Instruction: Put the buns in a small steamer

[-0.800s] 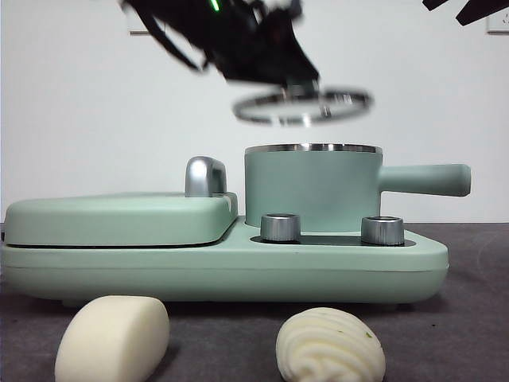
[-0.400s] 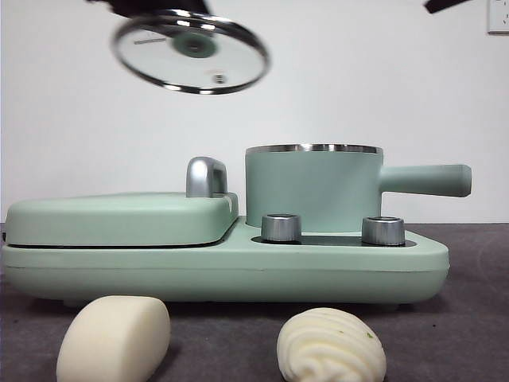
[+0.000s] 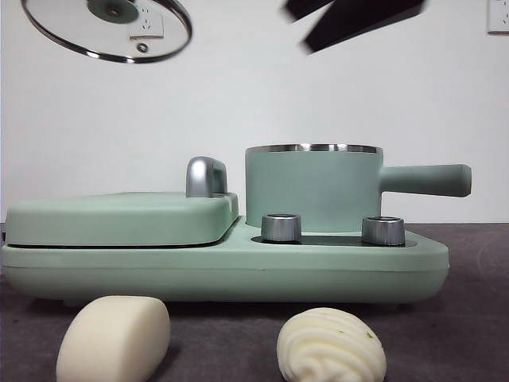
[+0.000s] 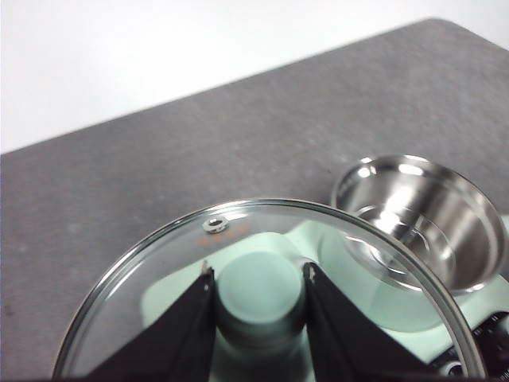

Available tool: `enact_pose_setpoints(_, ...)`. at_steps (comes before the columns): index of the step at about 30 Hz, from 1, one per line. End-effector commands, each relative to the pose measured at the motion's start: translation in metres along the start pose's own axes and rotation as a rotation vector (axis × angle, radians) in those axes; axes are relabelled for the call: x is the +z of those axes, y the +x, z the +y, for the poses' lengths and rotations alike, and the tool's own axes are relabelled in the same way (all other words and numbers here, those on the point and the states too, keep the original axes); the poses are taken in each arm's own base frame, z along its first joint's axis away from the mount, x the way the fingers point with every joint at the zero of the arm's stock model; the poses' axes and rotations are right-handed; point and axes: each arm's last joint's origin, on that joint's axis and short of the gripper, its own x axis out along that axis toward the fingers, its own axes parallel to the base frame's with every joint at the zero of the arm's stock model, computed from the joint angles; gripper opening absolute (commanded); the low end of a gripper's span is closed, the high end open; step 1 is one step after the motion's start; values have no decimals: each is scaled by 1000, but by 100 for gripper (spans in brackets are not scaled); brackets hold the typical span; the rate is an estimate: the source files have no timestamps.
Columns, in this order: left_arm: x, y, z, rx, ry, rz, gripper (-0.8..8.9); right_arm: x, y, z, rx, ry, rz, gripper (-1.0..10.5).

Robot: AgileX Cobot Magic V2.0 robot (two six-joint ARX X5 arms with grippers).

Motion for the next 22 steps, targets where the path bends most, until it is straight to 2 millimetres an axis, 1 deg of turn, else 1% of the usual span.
enact_pose_setpoints(1, 9, -7, 2, 9, 11, -56, 10, 9, 26, 6, 56, -53, 10, 339)
enact_pose_setpoints(4, 8, -8, 5, 23, 5, -52, 10, 9, 53, 11, 105, -72, 39, 348)
enact_pose_setpoints(7, 7, -8, 7, 30, -1, -44, 10, 6, 79, 17, 149, -81, 84, 413)
enact_pose_setpoints(13, 7, -8, 7, 30, -11, -42, 10, -10, 128, 25, 212, -83, 181, 416)
enact_pose_setpoints(16, 7, -8, 7, 30, -12, -43, 10, -17, 148, 28, 231, -82, 209, 416)
enact_pose_setpoints(19, 7, -8, 7, 30, -12, -43, 10, -23, 164, 31, 233, -83, 221, 415)
enact_pose_setpoints(22, 7, -8, 7, 30, -12, -43, 10, -27, 175, 32, 184, -70, 237, 409)
